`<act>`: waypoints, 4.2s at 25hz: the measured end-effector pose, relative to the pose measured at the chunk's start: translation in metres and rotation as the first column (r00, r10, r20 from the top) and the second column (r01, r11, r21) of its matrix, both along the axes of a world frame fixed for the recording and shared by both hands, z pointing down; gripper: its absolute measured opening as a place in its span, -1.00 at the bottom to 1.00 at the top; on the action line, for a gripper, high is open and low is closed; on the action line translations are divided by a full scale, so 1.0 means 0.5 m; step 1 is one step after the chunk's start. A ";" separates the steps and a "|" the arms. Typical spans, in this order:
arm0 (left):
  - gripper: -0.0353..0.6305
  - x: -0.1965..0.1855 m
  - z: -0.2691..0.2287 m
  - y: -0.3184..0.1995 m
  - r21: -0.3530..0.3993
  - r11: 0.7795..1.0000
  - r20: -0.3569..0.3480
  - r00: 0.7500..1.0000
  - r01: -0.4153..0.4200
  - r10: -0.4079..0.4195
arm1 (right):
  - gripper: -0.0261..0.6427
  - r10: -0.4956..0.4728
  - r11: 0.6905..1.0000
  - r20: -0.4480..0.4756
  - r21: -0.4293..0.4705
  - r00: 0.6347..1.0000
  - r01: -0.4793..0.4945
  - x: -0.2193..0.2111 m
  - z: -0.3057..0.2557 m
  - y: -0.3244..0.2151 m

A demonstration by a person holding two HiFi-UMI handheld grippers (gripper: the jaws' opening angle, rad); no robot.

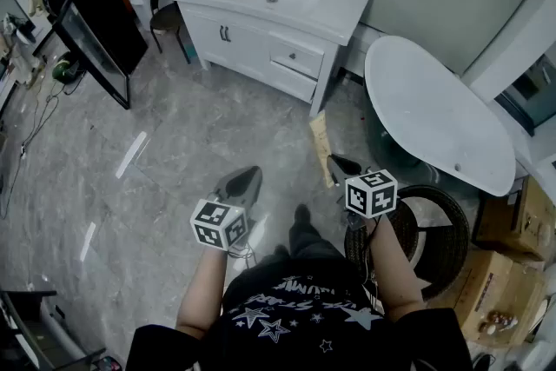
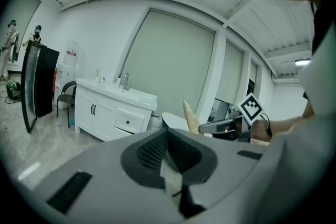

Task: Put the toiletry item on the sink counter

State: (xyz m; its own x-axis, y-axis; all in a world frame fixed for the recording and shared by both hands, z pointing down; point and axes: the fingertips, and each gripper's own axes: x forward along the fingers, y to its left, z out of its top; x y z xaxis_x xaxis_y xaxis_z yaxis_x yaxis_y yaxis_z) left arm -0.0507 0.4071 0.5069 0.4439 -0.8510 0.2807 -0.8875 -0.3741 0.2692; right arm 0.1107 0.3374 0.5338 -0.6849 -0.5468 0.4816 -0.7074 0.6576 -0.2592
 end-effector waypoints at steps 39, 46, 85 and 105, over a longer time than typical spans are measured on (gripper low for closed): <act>-0.83 -0.007 0.045 -0.093 -0.061 0.998 -0.038 0.999 0.022 -0.024 | -0.88 -0.009 0.999 0.062 -0.030 0.998 0.010 -0.015 0.030 -0.127; -0.83 -0.026 0.014 -0.262 -0.050 0.998 -0.051 0.998 0.027 -0.030 | -0.88 0.012 1.000 0.075 -0.025 0.997 -0.010 -0.018 0.001 -0.304; -0.83 -0.004 0.023 -0.755 -0.074 0.997 -0.051 0.998 -0.036 0.033 | -0.87 0.087 0.995 0.094 -0.056 0.992 -0.082 0.037 0.012 -0.761; -0.83 -0.204 0.008 -1.112 -0.065 0.982 -0.090 0.981 -0.178 0.172 | -0.88 0.255 0.965 0.050 -0.067 0.966 -0.252 -0.123 0.001 -1.041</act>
